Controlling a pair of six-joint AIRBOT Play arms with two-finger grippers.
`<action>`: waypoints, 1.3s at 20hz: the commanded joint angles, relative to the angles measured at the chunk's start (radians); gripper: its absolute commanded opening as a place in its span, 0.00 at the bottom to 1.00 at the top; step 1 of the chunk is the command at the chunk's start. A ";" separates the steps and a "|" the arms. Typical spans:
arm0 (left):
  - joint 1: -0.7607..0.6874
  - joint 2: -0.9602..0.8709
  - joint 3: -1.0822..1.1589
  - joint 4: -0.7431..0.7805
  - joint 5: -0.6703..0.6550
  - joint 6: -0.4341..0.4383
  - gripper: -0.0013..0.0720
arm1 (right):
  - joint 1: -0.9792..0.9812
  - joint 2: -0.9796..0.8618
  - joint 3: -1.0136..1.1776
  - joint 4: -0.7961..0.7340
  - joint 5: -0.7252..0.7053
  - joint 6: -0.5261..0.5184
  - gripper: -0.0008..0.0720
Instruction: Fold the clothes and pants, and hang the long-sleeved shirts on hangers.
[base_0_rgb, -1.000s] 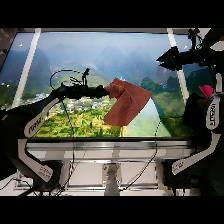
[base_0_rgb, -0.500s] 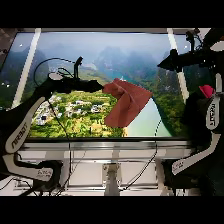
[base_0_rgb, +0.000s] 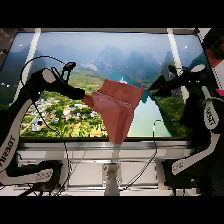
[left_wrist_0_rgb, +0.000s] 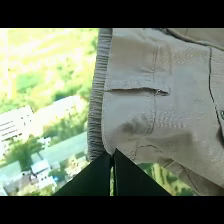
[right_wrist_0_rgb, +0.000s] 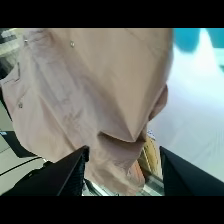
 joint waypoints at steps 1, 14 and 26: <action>-0.027 0.007 0.001 0.067 -0.027 -0.037 0.02 | 0.050 -0.011 -0.090 -0.005 -0.062 0.000 0.71; -0.049 0.003 -0.001 0.062 -0.039 -0.092 0.03 | 0.233 -0.014 -0.090 -0.134 -0.401 0.107 0.09; -0.207 0.003 -0.175 0.062 0.132 -0.147 0.02 | 0.262 -0.062 0.181 -0.133 -0.697 0.100 0.02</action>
